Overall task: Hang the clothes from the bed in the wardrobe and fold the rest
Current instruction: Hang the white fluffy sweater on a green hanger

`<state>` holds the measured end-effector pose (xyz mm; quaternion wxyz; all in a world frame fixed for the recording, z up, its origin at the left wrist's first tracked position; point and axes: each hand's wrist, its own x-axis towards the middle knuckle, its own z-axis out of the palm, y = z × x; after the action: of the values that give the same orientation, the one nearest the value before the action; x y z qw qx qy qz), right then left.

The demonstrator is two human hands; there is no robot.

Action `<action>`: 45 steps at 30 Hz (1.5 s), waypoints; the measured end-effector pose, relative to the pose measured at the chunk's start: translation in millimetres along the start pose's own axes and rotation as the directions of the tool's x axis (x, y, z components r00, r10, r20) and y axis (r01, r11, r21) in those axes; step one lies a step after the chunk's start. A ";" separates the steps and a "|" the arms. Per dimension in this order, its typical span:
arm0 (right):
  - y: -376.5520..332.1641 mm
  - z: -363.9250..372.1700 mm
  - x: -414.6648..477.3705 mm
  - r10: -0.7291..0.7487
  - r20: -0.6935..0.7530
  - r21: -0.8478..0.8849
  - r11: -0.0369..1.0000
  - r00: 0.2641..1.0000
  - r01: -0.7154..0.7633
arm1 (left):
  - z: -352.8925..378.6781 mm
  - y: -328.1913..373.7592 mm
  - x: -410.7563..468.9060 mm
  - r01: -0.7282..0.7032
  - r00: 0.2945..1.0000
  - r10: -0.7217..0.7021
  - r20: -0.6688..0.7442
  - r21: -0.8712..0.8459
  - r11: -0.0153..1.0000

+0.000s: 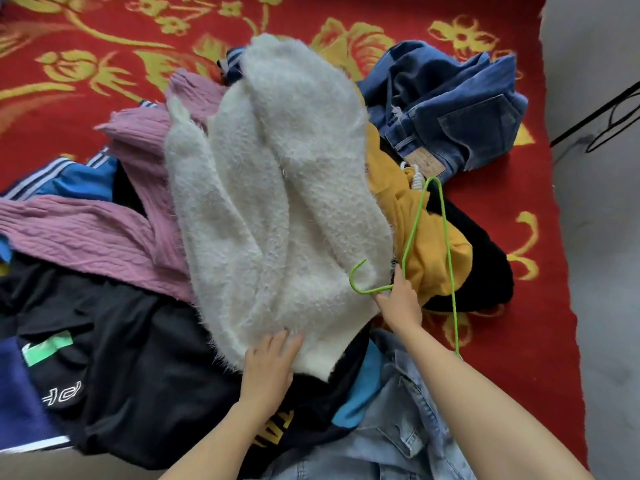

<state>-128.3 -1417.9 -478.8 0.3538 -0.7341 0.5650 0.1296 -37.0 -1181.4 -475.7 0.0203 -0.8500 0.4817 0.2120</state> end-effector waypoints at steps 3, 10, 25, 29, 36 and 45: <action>-8.0 9.0 2.2 -0.026 0.032 0.242 0.970 0.999 0.018 | 4.5 -3.3 2.3 0.064 0.997 -0.066 -0.038 -0.032 0.997; 2.8 3.1 -25.0 0.032 -0.102 0.228 0.974 0.994 -0.008 | -5.7 -10.2 5.1 0.222 0.975 -0.214 0.065 -0.160 0.962; -91.1 -87.8 -171.9 -0.256 -0.409 0.437 0.787 0.876 0.435 | -152.8 -60.6 -93.0 -0.069 0.874 -0.225 -0.431 -0.568 0.820; -148.8 -113.9 -220.2 -0.308 -0.574 0.332 0.760 0.759 0.559 | -219.5 -103.0 -105.8 -0.270 0.769 -0.216 -0.602 -0.611 0.745; -285.8 -162.4 -339.0 -0.193 -0.853 0.350 0.476 0.484 0.807 | -400.6 -177.6 -133.5 -0.645 0.531 -0.178 -0.828 -0.532 0.549; -329.2 -184.6 -430.5 -0.175 -0.912 0.301 0.328 0.371 0.895 | -497.4 -192.2 -192.9 -0.849 0.308 -0.160 -0.938 -0.346 0.399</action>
<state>-5.0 -1186.5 30.2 0.3862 -0.6299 0.3204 -0.5928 205.6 -1041.1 17.3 -0.7039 -0.5468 0.4476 -0.0722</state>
